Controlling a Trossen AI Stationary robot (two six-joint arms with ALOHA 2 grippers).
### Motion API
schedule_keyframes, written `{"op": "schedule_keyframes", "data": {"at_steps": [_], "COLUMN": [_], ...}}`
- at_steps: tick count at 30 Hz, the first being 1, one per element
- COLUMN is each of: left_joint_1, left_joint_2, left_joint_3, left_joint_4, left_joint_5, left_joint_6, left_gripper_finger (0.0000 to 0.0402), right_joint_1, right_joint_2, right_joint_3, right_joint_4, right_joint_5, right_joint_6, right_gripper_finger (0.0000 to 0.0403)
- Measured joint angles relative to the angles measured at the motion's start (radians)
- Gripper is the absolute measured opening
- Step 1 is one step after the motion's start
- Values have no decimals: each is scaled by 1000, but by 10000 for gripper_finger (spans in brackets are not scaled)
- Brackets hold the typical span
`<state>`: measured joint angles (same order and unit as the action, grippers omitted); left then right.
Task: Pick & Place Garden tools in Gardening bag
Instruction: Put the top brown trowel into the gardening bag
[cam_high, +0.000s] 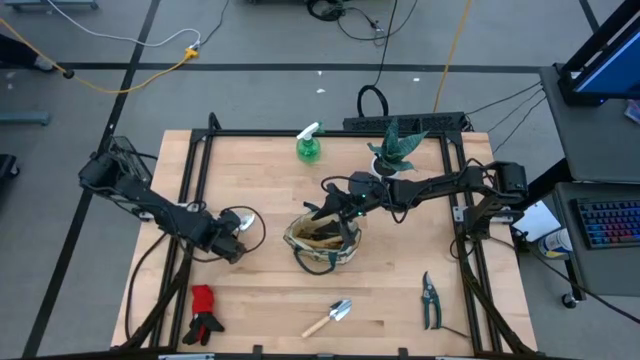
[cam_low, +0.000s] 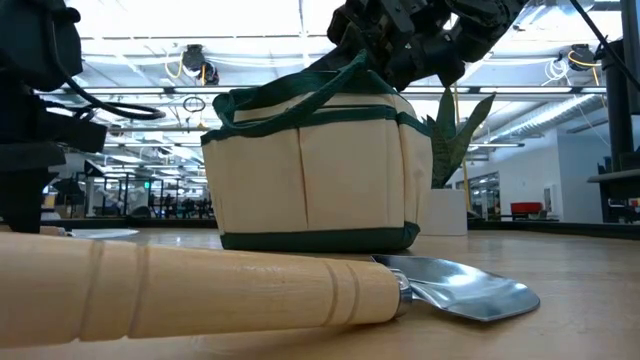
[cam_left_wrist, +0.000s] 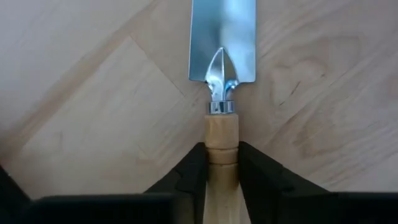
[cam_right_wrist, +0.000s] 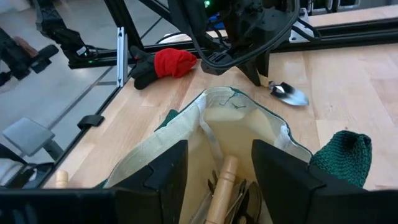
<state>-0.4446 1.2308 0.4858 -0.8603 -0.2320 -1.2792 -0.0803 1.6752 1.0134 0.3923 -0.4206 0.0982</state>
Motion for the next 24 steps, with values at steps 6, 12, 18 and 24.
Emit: {"op": "schedule_keyframes", "data": {"at_steps": [6,12,18,24], "left_joint_1": [-1,-23,-43,-45], "left_joint_2": [0,3,3,2], "left_joint_3": [0,16,88,179], "left_joint_4": [0,-6,-3,-2], "left_joint_5": [-3,-35,-127,-216], "left_joint_6": [10,38,125,230], "left_gripper_finger": [65,65,65,65], "right_joint_1": [10,33,54,81], "right_joint_2": [0,-1,-60,-135], "right_joint_3": [0,0,1,2], "right_joint_4": [0,0,-34,-131], "right_joint_5": [0,-3,-3,-2], "right_joint_6": [-33,-32,-32,-32], "right_gripper_finger": [171,171,171,171]}}
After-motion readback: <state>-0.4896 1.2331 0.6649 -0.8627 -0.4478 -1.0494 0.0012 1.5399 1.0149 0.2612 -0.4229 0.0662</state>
